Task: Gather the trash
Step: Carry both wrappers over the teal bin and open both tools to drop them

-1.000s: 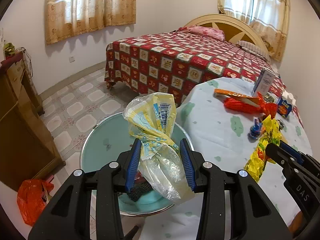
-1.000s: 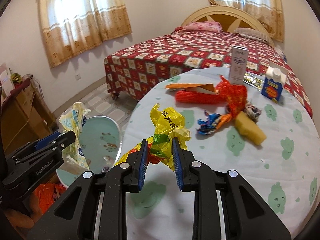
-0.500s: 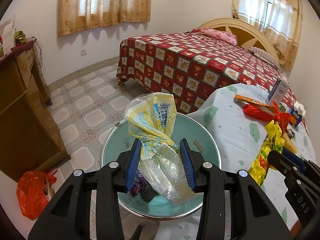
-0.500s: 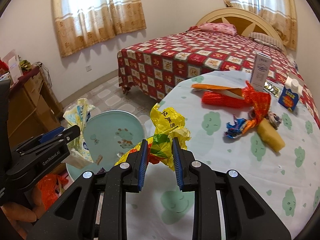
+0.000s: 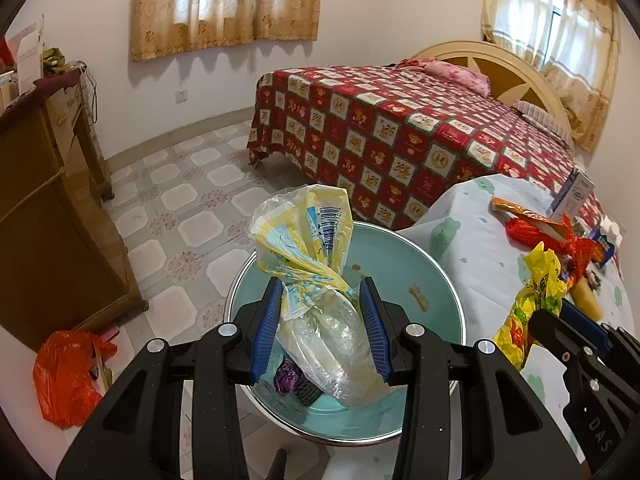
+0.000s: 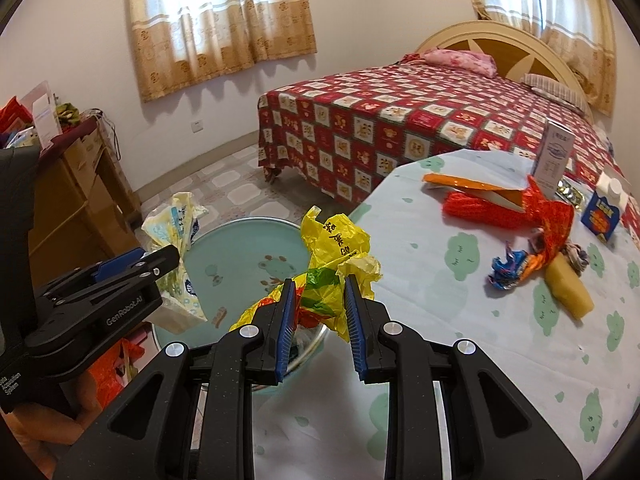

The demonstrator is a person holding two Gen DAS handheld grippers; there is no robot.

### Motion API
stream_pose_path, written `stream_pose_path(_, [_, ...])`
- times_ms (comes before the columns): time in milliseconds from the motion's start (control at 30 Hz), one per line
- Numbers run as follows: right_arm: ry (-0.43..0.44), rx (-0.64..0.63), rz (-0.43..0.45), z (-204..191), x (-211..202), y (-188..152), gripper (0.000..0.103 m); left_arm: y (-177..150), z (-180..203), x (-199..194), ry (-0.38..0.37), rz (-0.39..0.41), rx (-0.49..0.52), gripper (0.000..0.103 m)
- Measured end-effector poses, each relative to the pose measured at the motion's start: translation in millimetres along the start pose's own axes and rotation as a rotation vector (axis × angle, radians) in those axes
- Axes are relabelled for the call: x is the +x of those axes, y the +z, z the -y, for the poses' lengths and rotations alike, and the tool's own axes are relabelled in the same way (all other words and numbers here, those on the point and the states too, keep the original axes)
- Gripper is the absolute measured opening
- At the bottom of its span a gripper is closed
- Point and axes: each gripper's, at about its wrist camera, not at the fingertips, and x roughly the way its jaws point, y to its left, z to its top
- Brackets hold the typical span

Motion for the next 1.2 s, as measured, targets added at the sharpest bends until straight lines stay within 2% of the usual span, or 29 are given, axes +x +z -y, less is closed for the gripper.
stream_pose_path(267, [0.007, -0.018, -0.013, -9, 12, 4, 0.025, 13, -4, 14, 0.013, -0.015, -0.016, 0.04])
stream_pose_path(600, [0.021, -0.04, -0.038, -21, 30, 9, 0.026, 10, -19, 25, 0.035, -0.035, -0.041, 0.04])
stream_pose_path(933, [0.029, -0.067, -0.108, -30, 63, 10, 0.026, 6, -25, 33, 0.052, -0.062, -0.051, 0.04])
stream_pose_path(1200, [0.047, -0.069, -0.151, -31, 79, 7, 0.031, 4, -26, 37, 0.053, -0.076, -0.055, 0.04])
